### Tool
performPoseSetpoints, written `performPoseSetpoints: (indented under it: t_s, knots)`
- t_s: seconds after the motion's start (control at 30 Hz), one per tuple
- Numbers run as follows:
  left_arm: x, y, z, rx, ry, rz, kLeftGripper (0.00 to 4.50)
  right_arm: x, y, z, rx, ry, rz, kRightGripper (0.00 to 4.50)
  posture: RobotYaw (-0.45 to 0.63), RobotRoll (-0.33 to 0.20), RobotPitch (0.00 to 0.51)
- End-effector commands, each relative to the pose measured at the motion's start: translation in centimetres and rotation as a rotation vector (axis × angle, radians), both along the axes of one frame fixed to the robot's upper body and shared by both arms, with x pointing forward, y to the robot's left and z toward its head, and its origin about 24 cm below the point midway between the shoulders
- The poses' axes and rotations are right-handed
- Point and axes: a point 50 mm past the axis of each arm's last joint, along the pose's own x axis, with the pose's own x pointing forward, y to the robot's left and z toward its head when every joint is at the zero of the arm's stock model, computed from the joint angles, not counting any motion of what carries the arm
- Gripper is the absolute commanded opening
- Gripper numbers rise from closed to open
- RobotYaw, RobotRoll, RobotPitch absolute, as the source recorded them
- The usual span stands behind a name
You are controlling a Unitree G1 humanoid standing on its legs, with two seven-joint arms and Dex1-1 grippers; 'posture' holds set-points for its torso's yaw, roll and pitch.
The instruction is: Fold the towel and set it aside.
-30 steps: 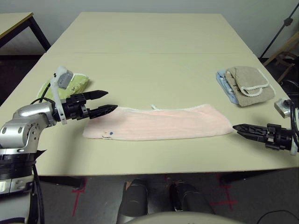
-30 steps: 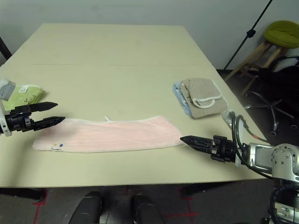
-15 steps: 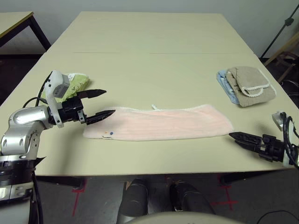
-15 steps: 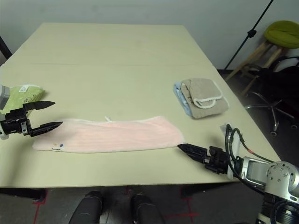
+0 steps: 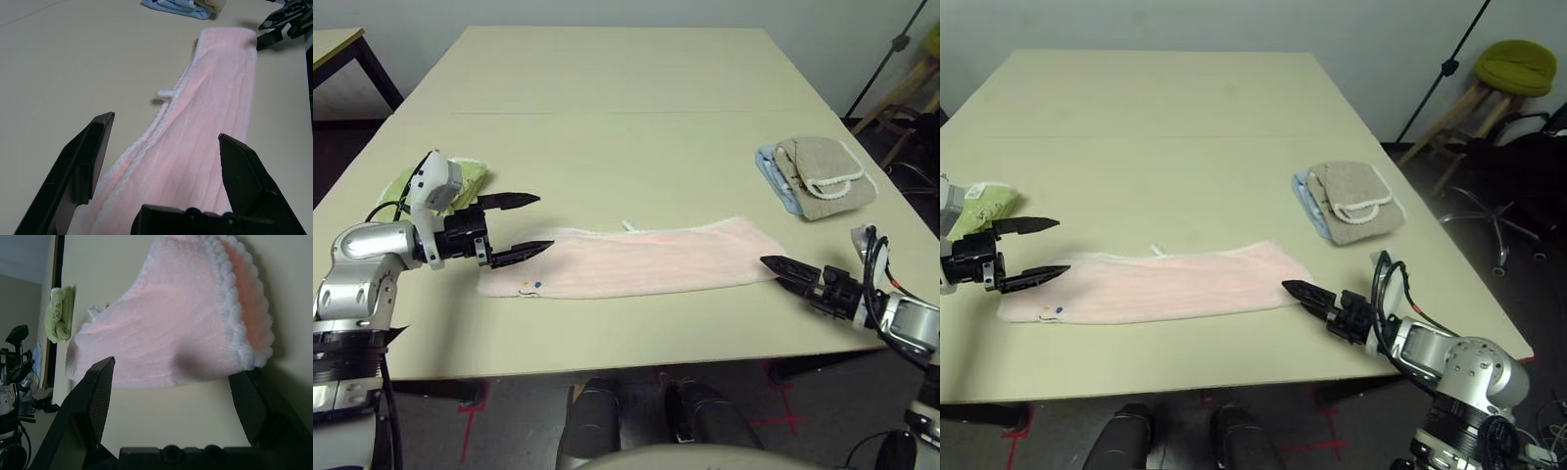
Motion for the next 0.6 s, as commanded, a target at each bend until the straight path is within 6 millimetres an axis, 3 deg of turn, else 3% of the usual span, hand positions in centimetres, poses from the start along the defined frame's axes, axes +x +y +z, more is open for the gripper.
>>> performPoseSetpoints:
  t_s: [0.03, 0.17, 0.4, 0.43, 0.6]
  knots:
    - [0.0, 0.0, -0.5, 0.014, 0.04, -0.007, 4.5, 0.0, -1.2, -1.8, -0.105, 0.015, -0.118, 4.1, 0.16, 0.0, 0.156]
    - [0.0, 0.1, -0.8, 0.006, 0.064, -0.016, 4.5, 0.2, -2.1, -1.8, -0.142, -0.067, -0.195, 2.71, 0.15, 0.0, 0.157]
    - [0.4, 0.0, -0.7, 0.008, 0.058, -0.016, 4.5, 0.2, -1.9, -1.8, -0.105, -0.11, -0.229, 0.18, 0.14, 0.0, 0.155]
    - [0.5, 0.0, -0.7, 0.008, 0.058, -0.017, 4.5, 0.2, -2.1, -1.7, -0.111, -0.119, -0.24, 0.02, 0.14, 0.0, 0.155]
    - [0.7, -0.1, -0.8, 0.009, 0.061, -0.016, 4.5, 0.3, -2.4, -1.4, -0.098, -0.146, -0.269, 0.02, 0.14, 0.0, 0.153]
